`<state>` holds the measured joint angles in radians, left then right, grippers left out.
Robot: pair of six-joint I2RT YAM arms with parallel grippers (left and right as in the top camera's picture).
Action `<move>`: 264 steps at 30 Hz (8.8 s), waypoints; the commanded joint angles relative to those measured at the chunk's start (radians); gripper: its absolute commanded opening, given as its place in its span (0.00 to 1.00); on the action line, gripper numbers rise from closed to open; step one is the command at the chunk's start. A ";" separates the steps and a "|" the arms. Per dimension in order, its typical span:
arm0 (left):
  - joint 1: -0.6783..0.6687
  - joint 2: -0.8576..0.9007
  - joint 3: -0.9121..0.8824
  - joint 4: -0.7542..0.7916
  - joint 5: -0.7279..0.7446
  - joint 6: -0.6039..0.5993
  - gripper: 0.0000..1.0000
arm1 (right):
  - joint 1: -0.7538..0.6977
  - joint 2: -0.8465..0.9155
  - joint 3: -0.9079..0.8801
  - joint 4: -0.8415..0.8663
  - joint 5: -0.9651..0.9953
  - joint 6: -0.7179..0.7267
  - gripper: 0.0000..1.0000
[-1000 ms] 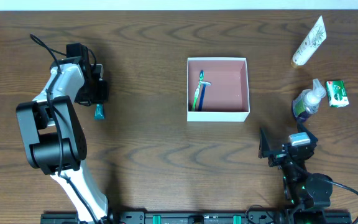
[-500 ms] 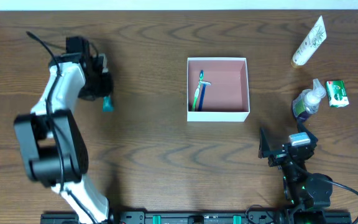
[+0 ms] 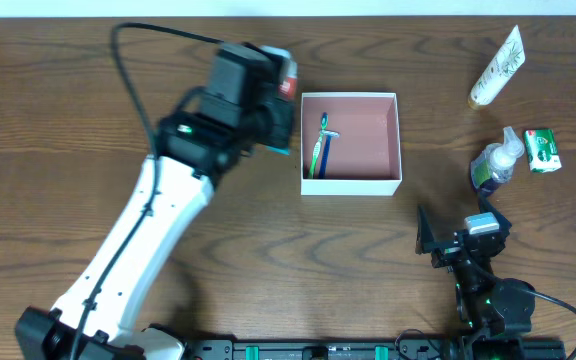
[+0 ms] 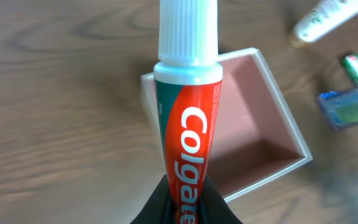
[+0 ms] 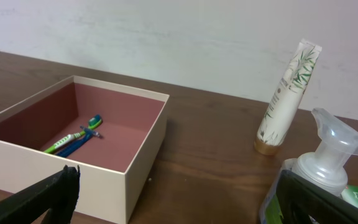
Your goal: Pack container
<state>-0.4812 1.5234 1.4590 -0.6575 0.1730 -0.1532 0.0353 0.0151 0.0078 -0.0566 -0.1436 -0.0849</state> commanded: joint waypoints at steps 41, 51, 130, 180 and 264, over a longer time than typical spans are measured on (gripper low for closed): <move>-0.157 0.378 0.007 0.155 -0.172 -0.285 0.17 | 0.007 -0.002 -0.002 -0.004 -0.010 -0.006 0.99; -0.157 0.405 0.007 0.155 -0.211 -0.285 0.17 | 0.007 -0.002 -0.002 -0.004 -0.010 -0.006 0.99; -0.190 0.596 0.013 0.480 -0.110 0.089 0.17 | 0.007 -0.002 -0.002 -0.004 -0.010 -0.006 0.99; -0.195 0.652 0.013 0.464 -0.167 -0.057 0.17 | 0.007 -0.002 -0.002 -0.004 -0.010 -0.006 0.99; -0.222 0.232 0.013 0.428 -0.272 -0.169 0.42 | 0.007 -0.002 -0.002 -0.004 -0.010 -0.006 0.99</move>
<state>-0.7036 1.8320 1.4590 -0.2115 -0.0834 -0.3672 0.0353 0.0147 0.0078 -0.0566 -0.1436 -0.0849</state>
